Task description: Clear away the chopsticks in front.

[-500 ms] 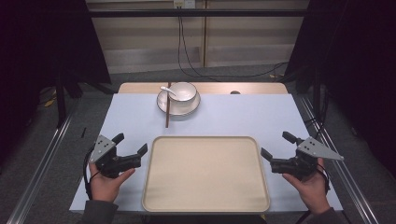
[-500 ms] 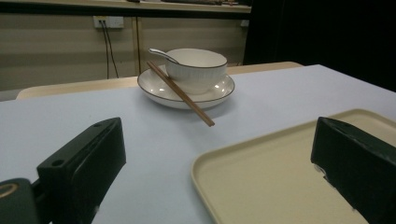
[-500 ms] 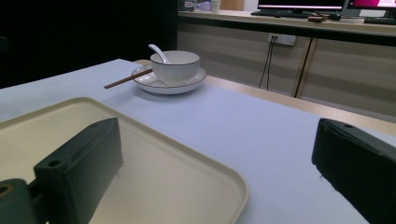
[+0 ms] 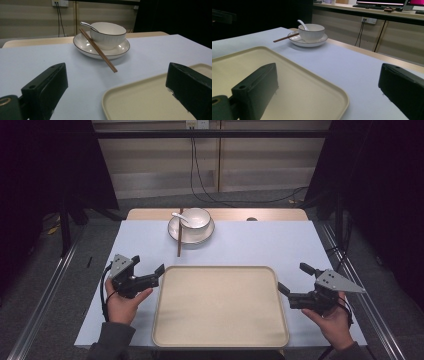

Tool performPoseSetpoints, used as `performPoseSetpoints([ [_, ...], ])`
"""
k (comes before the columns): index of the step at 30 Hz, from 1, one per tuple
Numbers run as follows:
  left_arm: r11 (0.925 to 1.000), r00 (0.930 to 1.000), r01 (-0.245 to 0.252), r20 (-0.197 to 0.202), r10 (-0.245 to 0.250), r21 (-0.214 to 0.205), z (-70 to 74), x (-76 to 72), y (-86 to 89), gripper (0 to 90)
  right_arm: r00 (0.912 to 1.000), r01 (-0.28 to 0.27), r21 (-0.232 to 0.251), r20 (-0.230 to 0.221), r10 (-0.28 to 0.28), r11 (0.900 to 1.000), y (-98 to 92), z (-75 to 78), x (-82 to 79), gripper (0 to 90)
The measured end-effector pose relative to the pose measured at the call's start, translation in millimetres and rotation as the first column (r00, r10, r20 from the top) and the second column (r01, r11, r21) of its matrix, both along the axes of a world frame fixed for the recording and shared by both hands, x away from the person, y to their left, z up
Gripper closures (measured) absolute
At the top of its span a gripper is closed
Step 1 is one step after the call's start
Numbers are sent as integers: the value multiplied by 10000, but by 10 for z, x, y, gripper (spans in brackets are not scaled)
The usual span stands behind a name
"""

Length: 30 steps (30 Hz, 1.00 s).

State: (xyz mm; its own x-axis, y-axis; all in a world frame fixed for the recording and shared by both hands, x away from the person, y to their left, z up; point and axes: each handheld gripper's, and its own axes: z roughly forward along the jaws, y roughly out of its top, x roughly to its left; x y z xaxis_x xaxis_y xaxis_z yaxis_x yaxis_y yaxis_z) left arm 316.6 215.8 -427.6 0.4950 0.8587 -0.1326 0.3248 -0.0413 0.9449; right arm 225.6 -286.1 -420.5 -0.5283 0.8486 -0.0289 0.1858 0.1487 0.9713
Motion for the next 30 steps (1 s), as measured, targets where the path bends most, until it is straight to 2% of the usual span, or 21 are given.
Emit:
performPoseSetpoints([
  [2, 10000, 10000, -26, -63, 25, -22, 0, 93, -38, 41, 10000, 1, 24, -52, 0, 10000, -3, -10, 4, 22],
  [3, 10000, 10000, -26, -63, 25, -22, 0, 93, -38, 41, 10000, 1, 24, -52, 0, 10000, -3, -10, 4, 22],
  [4, 9999, 9998, -101, -197, 100, -57, -2, 195, -86, 41, 10000, 27, 128, -96, -26, 9999, -9, -11, 7, 23],
  [6, 9998, 9994, -93, -340, 86, -202, 11, 295, -131, 44, 9999, 21, 123, -107, -19, 9999, -18, -13, 7, 22],
  [7, 9998, 9994, -93, -340, 86, -202, 11, 295, -131, 45, 9999, 21, 123, -107, -19, 9999, -18, -13, 7, 22],
  [8, 9997, 9989, -126, -457, 116, -218, 33, 388, -175, 48, 9999, 3, 142, -129, -1, 9999, -17, -19, 7, 22],
  [11, 9996, 9979, -241, -604, 252, 178, 43, 544, -223, 68, 9999, -65, 97, -127, 67, 9999, -8, -25, 4, 23],
  [13, 9990, 9968, -386, -692, 402, 238, 38, 594, -243, 70, 9999, -39, 55, -109, 39, 10000, -3, -27, 7, 23],
  [14, 9981, 9949, -495, -864, 524, 355, 24, 697, -264, 74, 9998, -121, 56, -134, 122, 9999, 1, -30, 5, 24],
  [16, 9966, 9921, -643, -1044, 694, 511, 0, 795, -288, 78, 9997, -191, 5, -142, 191, 9998, 2, -33, 6, 27],
  [21, 9926, 9856, -919, -1350, 1021, 794, -49, 977, -301, 105, 9996, -164, -12, -241, 164, 9999, -3, -43, 4, 29],
  [23, 9878, 9801, -1215, -1454, 1349, 970, -71, 1098, -317, 142, 9995, -151, -41, -267, 149, 9999, -20, -50, 13, 31],
  [26, 9847, 9763, -1358, -1541, 1518, 1093, -69, 1168, -341, 199, 9995, -152, 149, -258, 156, 9998, -24, -50, 20, 31],
  [27, 9819, 9713, -1457, -1710, 1651, 1207, -69, 1231, -371, 222, 9994, -242, 46, -235, 243, 9997, -34, -51, 20, 34],
  [28, 9797, 9692, -1518, -1746, 1735, 1307, -71, 1260, -392, 243, 9995, -168, 158, -262, 172, 9997, -25, -49, 15, 36],
  [30, 9793, 9682, -1522, -1790, 1748, 1334, -75, 1290, -411, 292, 9996, -169, 137, -216, 172, 9998, -23, -48, 14, 36],
])
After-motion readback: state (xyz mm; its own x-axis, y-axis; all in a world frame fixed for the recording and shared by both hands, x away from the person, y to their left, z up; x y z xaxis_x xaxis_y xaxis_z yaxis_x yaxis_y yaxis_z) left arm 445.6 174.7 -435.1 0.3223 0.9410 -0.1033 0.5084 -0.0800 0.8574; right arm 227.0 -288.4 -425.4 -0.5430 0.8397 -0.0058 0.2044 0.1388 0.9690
